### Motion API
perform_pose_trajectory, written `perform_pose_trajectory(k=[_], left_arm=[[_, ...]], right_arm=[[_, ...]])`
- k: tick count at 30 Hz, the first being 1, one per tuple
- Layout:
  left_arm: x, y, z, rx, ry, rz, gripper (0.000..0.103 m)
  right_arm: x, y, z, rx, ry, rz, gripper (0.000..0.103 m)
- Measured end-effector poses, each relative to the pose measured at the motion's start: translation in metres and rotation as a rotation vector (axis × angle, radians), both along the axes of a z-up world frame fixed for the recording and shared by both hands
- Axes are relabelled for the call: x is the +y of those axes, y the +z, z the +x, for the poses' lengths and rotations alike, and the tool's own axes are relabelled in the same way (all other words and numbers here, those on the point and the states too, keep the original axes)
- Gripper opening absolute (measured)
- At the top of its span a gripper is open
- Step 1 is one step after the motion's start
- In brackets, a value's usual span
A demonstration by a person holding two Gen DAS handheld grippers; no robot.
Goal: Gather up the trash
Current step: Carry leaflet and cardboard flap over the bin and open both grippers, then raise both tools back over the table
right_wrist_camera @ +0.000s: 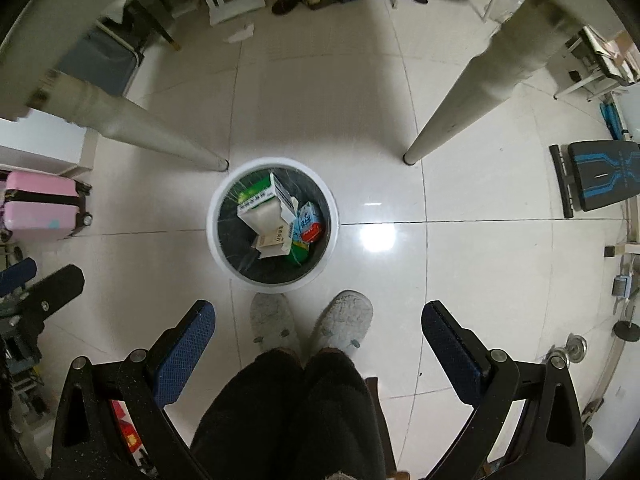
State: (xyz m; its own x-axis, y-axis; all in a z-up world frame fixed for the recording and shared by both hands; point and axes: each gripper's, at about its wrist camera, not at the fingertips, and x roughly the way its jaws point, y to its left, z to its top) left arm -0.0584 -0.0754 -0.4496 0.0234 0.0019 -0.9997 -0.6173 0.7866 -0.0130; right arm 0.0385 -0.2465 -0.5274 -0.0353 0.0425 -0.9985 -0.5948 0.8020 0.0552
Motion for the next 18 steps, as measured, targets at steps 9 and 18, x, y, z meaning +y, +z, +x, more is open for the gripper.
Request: perform_pose_trajectory(k=[9, 18], left_arm=[[-0.005, 0.1, -0.014, -0.064, 0.009, -0.023, 0.103], [0.02, 0.183, -0.01, -0.176, 0.019, 0.053, 0.103]], right_arm=[[-0.014, 0.135, -0.014, -0.009, -0.01, 0.048, 0.103], [-0.002, 0.244, -0.016, -0.031, -0.05, 0.143, 0.103]])
